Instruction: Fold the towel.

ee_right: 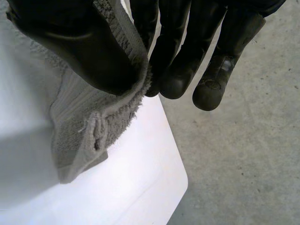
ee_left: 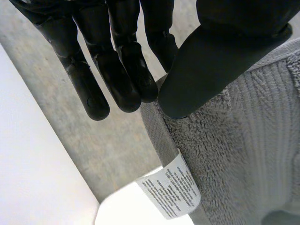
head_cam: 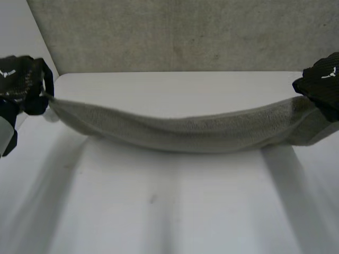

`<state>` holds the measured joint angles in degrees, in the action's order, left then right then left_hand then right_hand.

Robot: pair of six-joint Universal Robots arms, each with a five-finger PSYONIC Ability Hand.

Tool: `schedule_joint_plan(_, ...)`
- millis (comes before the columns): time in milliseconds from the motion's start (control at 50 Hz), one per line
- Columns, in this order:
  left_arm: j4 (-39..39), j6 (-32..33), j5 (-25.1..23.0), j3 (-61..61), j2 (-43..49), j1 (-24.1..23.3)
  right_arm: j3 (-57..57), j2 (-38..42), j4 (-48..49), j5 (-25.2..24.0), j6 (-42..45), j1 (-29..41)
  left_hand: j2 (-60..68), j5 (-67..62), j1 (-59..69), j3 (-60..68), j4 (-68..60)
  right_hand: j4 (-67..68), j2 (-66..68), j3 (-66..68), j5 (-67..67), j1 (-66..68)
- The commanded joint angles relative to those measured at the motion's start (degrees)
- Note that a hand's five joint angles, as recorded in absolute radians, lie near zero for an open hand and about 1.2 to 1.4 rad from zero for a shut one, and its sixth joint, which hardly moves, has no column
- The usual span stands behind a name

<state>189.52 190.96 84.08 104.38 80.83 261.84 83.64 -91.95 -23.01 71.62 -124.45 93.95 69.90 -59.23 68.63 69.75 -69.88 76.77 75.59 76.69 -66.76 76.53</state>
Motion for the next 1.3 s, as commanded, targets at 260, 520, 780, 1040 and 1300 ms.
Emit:
schedule_joint_plan(260,4.3,4.7,0.6,-9.4,26.6,-2.6,-8.2,24.4,2.9,0.4,-0.6,1.0,10.1,-10.8,11.4,10.3,-10.1,3.2,4.4,3.3,-3.2,3.5)
schedule_joint_plan(520,4.8,4.7,6.4,-30.3,46.1,-6.7,-24.6,43.8,10.1,5.8,-2.5,4.8,10.1,-10.8,11.4,10.3,-10.1,3.2,4.4,3.3,-3.2,3.5)
schedule_joint_plan(780,3.4,4.7,8.0,-41.8,55.7,-6.9,-36.4,54.3,16.9,7.3,-4.4,7.9,10.1,-10.8,11.4,10.3,-10.1,3.2,4.4,3.3,-3.2,3.5)
schedule_joint_plan(1040,-0.9,4.3,8.7,-45.1,55.6,-7.2,-41.1,56.4,16.8,12.7,-6.3,8.9,-59.9,59.2,-58.6,-59.7,59.9,-66.8,-65.6,-66.7,66.8,-66.5)
schedule_joint_plan(1300,-1.0,4.0,7.9,-31.0,42.7,-7.2,-18.5,36.8,19.1,10.1,-14.2,8.0,-59.9,59.2,-58.6,-59.7,59.9,-66.8,-65.6,-66.7,66.8,-66.5)
